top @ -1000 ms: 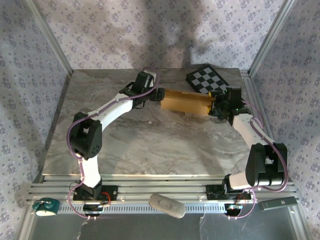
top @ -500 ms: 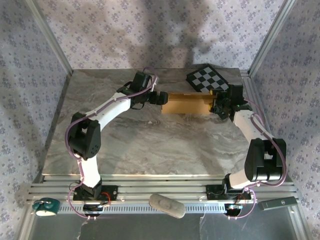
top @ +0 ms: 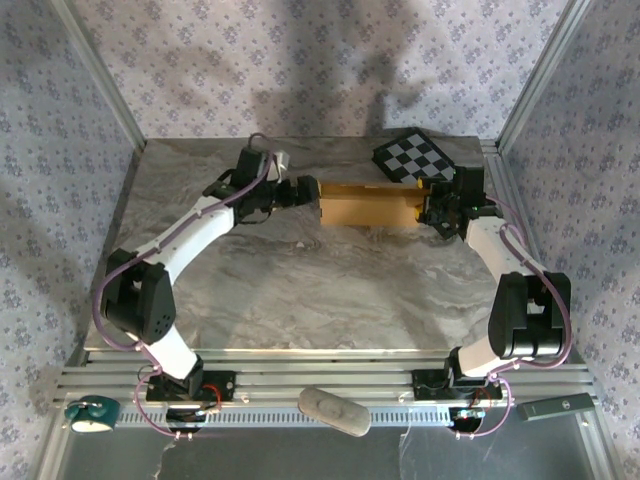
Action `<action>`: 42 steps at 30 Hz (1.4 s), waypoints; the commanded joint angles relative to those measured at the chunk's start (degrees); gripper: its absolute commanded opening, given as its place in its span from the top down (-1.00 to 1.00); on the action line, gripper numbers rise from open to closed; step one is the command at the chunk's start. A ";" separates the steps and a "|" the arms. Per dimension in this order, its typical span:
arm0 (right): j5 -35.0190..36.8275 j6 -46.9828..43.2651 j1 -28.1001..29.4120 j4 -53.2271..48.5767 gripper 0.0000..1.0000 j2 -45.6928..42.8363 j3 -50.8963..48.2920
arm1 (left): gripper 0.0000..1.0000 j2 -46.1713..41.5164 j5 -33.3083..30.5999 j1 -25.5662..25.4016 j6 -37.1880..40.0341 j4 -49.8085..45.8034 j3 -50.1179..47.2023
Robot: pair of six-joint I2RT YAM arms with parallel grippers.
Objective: Fold the paper box
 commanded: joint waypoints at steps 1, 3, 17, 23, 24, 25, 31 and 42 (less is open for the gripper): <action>-0.42 -0.77 0.46 -3.52 -0.22 1.18 0.72 | -0.99 2.63 -2.53 1.28 -13.19 -5.02 7.66; -0.42 -0.73 0.45 -3.47 -0.22 1.34 0.72 | -1.00 5.27 -0.54 1.83 -17.61 -6.91 11.21; -0.77 -0.89 0.19 -3.47 -0.22 1.33 0.62 | -0.14 11.06 6.24 -1.36 -39.46 4.40 10.40; -0.80 -0.97 0.02 -3.23 -0.22 1.37 0.37 | 0.08 9.88 6.19 -1.64 -40.00 4.65 7.64; -0.78 -0.95 0.02 -3.00 -0.22 1.38 0.19 | 0.08 9.70 6.18 -1.65 -40.02 4.63 7.09; -0.77 -0.82 -0.01 -2.88 -0.22 1.45 0.14 | 0.08 9.59 6.23 -1.62 -40.10 4.79 6.52; -0.78 -0.97 -0.01 -2.75 -0.22 1.48 -0.05 | 0.10 9.13 5.58 -1.66 -40.28 6.61 3.52; -0.94 -1.60 -0.07 -2.52 -0.22 1.59 -0.51 | 0.40 9.50 5.05 -2.19 -40.09 8.18 0.12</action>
